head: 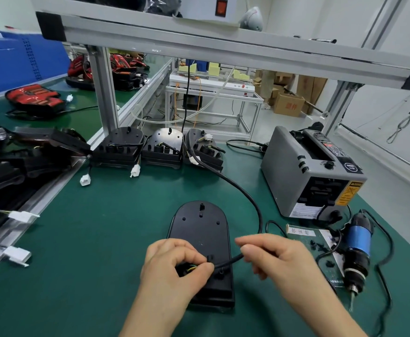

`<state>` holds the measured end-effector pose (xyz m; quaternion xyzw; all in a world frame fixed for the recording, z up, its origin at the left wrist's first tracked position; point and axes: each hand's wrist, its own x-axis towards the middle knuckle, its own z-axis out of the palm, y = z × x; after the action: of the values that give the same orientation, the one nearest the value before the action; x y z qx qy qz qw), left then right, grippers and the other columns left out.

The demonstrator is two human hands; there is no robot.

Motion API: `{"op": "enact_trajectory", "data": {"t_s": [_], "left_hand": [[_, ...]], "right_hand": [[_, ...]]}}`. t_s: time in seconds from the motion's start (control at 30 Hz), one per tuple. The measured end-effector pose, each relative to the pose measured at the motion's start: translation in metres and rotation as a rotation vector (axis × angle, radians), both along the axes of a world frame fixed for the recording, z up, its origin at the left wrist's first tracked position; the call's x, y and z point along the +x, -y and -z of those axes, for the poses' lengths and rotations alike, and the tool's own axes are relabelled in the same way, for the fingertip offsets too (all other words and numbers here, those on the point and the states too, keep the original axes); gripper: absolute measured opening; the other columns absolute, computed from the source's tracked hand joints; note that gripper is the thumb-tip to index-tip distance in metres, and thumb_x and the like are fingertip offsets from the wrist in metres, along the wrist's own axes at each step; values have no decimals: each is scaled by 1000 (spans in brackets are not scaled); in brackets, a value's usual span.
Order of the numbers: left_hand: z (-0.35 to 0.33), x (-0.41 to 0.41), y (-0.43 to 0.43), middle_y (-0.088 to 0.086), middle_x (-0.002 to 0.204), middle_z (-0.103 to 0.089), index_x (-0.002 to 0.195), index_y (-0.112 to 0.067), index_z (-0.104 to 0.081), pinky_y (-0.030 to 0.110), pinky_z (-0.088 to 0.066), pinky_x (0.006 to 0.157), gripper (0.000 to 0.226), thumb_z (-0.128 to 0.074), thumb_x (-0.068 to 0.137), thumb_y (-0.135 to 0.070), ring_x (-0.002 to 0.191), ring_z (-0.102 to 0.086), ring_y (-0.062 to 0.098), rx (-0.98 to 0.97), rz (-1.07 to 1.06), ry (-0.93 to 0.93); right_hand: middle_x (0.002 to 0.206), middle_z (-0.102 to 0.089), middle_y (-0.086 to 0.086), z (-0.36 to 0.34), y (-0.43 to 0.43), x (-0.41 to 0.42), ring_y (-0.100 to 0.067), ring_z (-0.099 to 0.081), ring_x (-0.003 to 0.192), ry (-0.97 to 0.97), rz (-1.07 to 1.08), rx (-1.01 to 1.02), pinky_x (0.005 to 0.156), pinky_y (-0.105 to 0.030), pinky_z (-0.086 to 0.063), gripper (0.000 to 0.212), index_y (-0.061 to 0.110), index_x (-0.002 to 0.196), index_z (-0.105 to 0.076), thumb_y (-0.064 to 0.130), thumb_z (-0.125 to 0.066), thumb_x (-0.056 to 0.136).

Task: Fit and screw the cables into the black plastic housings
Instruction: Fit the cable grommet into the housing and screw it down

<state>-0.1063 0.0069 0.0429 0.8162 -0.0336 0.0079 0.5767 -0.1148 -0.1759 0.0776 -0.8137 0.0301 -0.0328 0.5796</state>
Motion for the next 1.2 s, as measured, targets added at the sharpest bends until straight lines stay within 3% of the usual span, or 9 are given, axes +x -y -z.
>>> {"op": "enact_trajectory", "data": {"t_s": [0.13, 0.33, 0.57, 0.8, 1.03, 1.1, 1.2], "left_hand": [[0, 0, 0, -13, 93, -61, 58, -36, -69, 2, -28, 80, 20, -81, 67, -22, 106, -39, -12, 22, -5, 6], [2, 0, 0, -14, 96, -60, 65, -43, -68, 6, -29, 83, 20, -80, 68, -28, 107, -37, -13, 40, -1, 14], [4, 0, 0, -29, 94, -56, 68, -45, -67, 20, -30, 91, 18, -81, 68, -32, 111, -35, -11, 38, -5, 56], [6, -1, 1, -23, 95, -57, 67, -45, -67, 27, -33, 97, 21, -79, 68, -28, 111, -34, -12, 37, -20, 46], [8, -2, -1, -33, 99, -51, 69, -45, -67, 29, -32, 98, 19, -80, 68, -30, 114, -32, -10, 35, -13, 80], [9, -2, -1, -33, 100, -51, 70, -44, -68, 29, -33, 97, 16, -79, 67, -34, 115, -32, -10, 40, -12, 91], [11, -1, -1, -30, 99, -52, 69, -42, -68, 19, -32, 91, 19, -80, 69, -27, 114, -34, -10, 45, -4, 120]], "right_hand": [[58, -62, 2, 3, -21, -1, -6, -54, 53, 26, -96, -1, 53, -20, -45, 22, 26, 71, -66, 7, -74, 77], [61, -66, 6, 5, -27, 2, -3, -57, 56, -19, -158, -45, 55, -17, -45, 26, 31, 75, -69, 6, -70, 81], [62, -66, 8, 1, -24, 6, -1, -56, 56, -95, -200, -71, 55, -12, -42, 25, 25, 70, -70, 3, -67, 81], [62, -65, 14, 2, -26, 10, 5, -53, 56, -99, -165, -138, 55, -8, -38, 21, 28, 68, -70, 11, -71, 81], [67, -65, 12, 7, -25, 13, 3, -54, 61, -69, -126, -188, 62, -12, -44, 17, 27, 68, -66, 16, -74, 78], [76, -66, 14, 10, -26, 12, 3, -56, 68, -39, -130, -247, 66, -13, -44, 18, 33, 69, -66, 20, -74, 78], [86, -61, 22, 12, -27, 12, 2, -57, 81, 55, -162, -361, 71, -11, -42, 24, 40, 66, -65, 22, -71, 80]]}}
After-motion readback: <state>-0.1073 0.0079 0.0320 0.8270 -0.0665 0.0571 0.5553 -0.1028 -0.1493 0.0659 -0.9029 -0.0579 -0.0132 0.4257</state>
